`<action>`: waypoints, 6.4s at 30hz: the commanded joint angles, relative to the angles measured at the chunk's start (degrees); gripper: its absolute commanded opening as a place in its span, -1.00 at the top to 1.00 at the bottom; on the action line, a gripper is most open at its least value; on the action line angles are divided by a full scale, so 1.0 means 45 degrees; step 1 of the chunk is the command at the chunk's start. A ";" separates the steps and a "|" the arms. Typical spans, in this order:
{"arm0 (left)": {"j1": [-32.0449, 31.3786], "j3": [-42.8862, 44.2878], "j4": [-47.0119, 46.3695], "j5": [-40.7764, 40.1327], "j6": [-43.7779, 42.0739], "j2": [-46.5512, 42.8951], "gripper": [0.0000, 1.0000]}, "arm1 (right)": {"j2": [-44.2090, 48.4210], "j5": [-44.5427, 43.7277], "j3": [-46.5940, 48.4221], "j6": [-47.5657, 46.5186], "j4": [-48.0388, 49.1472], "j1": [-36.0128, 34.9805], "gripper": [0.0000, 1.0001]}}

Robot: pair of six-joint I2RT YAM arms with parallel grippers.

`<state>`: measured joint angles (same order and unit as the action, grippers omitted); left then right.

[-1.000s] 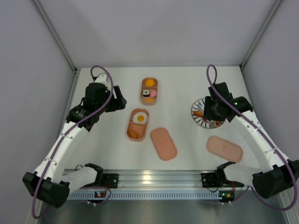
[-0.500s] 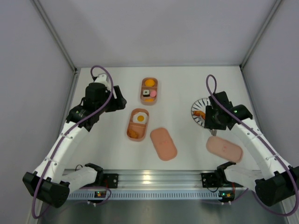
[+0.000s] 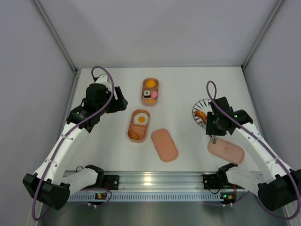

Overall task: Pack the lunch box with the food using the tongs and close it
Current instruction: Pick up the fake food from the plate, then place the fake food in the packing box.

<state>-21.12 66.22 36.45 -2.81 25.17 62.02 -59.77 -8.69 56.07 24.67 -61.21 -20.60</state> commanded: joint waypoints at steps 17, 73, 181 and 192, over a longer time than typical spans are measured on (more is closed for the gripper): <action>0.0065 0.0188 -0.0502 0.0077 -0.0007 -0.0052 -0.49 | 0.0586 -0.0236 0.0644 0.0300 0.0341 0.0222 0.67; 0.0065 0.0051 -0.0482 -0.0118 -0.0007 0.0085 -0.48 | 0.0548 -0.1273 0.4433 0.0203 -0.0558 0.0418 1.00; 0.0065 -0.0281 -0.0560 -0.0196 -0.0124 0.0027 -0.49 | -0.4843 0.4294 0.0821 0.5417 1.0555 -0.5364 1.00; 0.0065 -0.0300 -0.0541 -0.0216 -0.0144 -0.0012 -0.49 | -0.5195 0.4197 0.1035 0.5496 1.0673 -0.5364 1.00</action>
<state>-21.10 65.41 36.40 -3.46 25.12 62.78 -83.00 10.28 58.87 48.97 -18.35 -43.40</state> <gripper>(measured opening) 0.744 0.241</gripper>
